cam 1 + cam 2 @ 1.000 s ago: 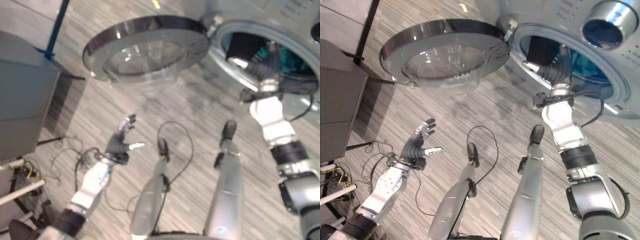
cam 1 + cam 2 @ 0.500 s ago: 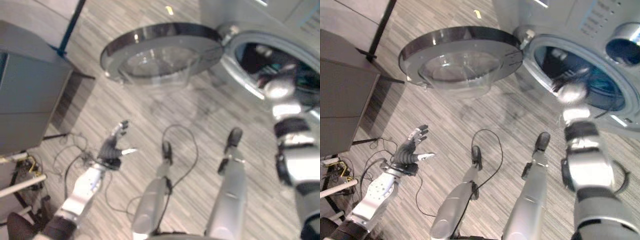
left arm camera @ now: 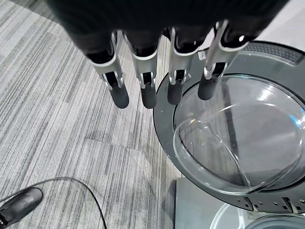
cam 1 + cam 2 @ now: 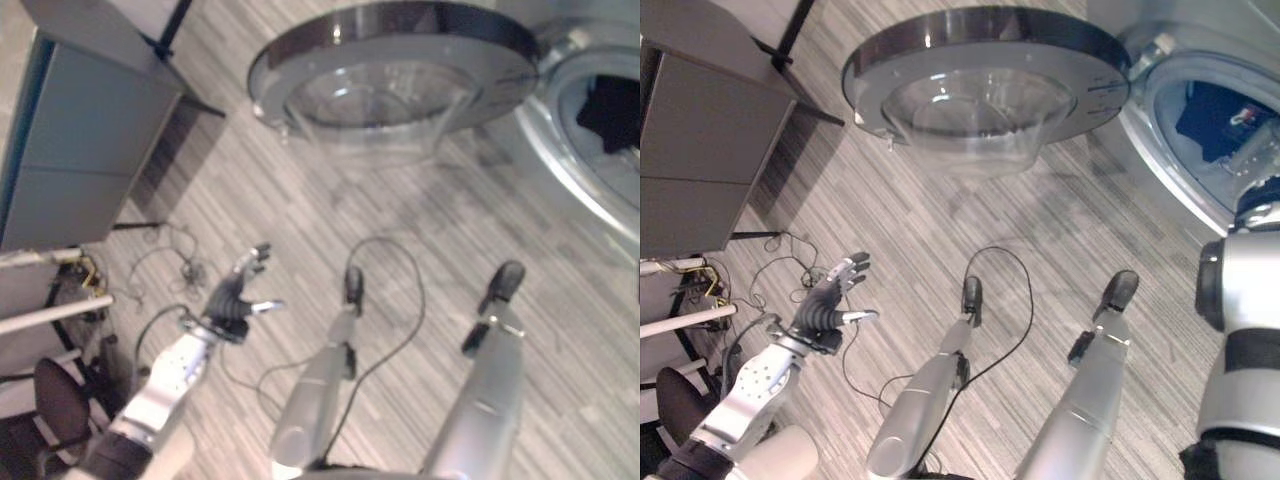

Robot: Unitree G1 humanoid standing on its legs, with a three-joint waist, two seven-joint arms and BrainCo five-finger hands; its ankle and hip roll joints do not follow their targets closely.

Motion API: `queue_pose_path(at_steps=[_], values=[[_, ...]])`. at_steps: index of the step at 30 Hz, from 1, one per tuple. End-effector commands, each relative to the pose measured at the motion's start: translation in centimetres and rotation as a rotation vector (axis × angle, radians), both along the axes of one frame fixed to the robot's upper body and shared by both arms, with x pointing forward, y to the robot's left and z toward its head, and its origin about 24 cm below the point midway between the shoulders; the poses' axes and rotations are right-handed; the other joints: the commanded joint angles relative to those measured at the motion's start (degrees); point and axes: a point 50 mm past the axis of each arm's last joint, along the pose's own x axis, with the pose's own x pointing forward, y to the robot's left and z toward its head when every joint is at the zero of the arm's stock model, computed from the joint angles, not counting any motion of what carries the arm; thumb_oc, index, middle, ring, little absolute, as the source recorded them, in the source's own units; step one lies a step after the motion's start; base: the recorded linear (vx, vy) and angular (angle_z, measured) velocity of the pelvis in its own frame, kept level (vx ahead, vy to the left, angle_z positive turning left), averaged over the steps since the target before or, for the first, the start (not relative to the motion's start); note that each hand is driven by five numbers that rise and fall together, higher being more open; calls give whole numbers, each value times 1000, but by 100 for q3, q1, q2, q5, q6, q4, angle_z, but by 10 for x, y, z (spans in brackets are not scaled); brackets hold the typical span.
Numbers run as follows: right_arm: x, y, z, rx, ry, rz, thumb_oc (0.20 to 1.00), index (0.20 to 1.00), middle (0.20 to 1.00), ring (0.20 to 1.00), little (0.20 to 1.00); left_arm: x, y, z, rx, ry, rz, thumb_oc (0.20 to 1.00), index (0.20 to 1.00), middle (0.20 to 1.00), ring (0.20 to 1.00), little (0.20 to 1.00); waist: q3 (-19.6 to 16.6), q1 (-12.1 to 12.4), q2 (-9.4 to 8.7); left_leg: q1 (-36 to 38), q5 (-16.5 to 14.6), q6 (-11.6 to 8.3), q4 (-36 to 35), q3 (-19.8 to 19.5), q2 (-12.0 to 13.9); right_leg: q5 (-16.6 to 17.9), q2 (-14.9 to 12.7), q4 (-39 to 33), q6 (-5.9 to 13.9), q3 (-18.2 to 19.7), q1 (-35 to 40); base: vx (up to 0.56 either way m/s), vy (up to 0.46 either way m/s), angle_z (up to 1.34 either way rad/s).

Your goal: Grab the laundry basket,head to the washer,open it,put in the laundry and shut it.

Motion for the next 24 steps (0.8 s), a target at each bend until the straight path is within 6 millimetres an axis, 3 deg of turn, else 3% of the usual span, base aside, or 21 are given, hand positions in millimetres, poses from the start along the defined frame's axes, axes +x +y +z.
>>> queue_pose_path(at_steps=[1, 4, 8, 9, 10, 12, 14, 15, 20, 21, 23, 24], values=[[-6, -2, 17, -135, -24, -63, 1000, 1000, 1000, 1000, 1000, -8, -2, -8, -31, 28, 17, 1000, 1000, 1000, 1000, 1000, -274, 51, 145, 712, -835, -536, -114, -214, 519, -302, 99, 684, 664, 559, -646, 0, 0, 0], [5, 10, 9, -142, -19, -55, 1000, 1000, 1000, 1000, 1000, -6, -2, -9, -38, 31, 32, 1000, 1000, 1000, 1000, 1000, -251, 12, 155, 752, -849, -522, -114, -196, 509, -279, 105, 656, 671, 574, -612, 0, 0, 0], [30, 53, -6, -76, -138, -20, 1000, 1000, 1000, 1000, 1000, -2, -5, -9, -51, 17, 78, 1000, 1000, 1000, 1000, 1000, -196, -94, 160, 795, -903, -467, -114, -156, 501, -217, 126, 570, 684, 618, -556, 5, 36, -6], [30, 53, -8, -74, -136, -21, 1000, 1000, 1000, 1000, 1000, -2, -4, -10, -48, 19, 79, 1000, 1000, 1000, 1000, 1000, -201, -96, 145, 802, -903, -466, -114, -157, 501, -215, 125, 566, 684, 616, -546, 2, 22, -11], [40, 87, -12, -131, -210, 30, 1000, 1000, 1000, 1000, 1000, 0, -4, -8, -62, 4, 107, 1000, 1000, 1000, 1000, 1000, -159, -166, 136, 816, -920, -439, -114, -130, 505, -181, 129, 516, 682, 631, -520, 1, 18, -10], [40, 119, -20, -223, -264, 50, 1000, 1000, 1000, 1000, 1000, -1, -4, -10, -63, 1, 125, 1000, 1000, 1000, 1000, 1000, -149, -223, 120, 844, -940, -407, -114, -122, 508, -147, 130, 446, 677, 631, -450, 2, 12, -6], [36, 140, -34, -326, -275, 40, 1000, 1000, 1000, 1000, 1000, -2, -5, -10, -70, -12, 136, 1000, 1000, 1000, 1000, 1000, -123, -252, 146, 880, -958, -367, -114, -114, 507, -122, 122, 404, 676, 623, -385, -4, 8, -14], [35, 141, -37, -326, -270, 37, 1000, 1000, 1000, 1000, 1000, -2, -4, -11, -67, -9, 136, 1000, 1000, 1000, 1000, 1000, -139, -248, 137, 889, -958, -366, -114, -118, 509, -121, 122, 398, 676, 616, -369, -5, 19, -15], [15, 172, -97, -469, -203, 8, 1000, 1000, 1000, 1000, 1000, -8, -6, -9, -68, -32, 127, 1000, 1000, 1000, 1000, 1000, -135, -330, 149, 1002, -1020, -282, -114, -89, 466, 17, 58, 203, 708, 629, -192, 8, 40, -4], [15, 172, -98, -468, -202, 8, 1000, 1000, 1000, 1000, 1000, -8, -6, -9, -68, -32, 127, 1000, 1000, 1000, 1000, 1000, -138, -330, 149, 1003, -1020, -282, -114, -90, 467, 19, 58, 200, 708, 626, -188, 17, 53, 0], [1, 183, -142, -523, -112, 39, 1000, 1000, 1000, 1000, 1000, -16, -7, -13, -50, -22, 105, 1000, 1000, 1000, 1000, 1000, -139, -422, 131, 1051, -1052, -251, -114, -63, 418, 125, -6, -36, 737, 601, -9, 24, 92, -1], [-2, 185, -152, -536, -90, 56, 1000, 1000, 1000, 1000, 1000, -17, -7, -13, -42, -20, 101, 1000, 1000, 1000, 1000, 1000, -137, -451, 126, 1056, -1061, -244, -114, -59, 401, 155, -14, -76, 746, 605, 20, 23, 92, -4]])
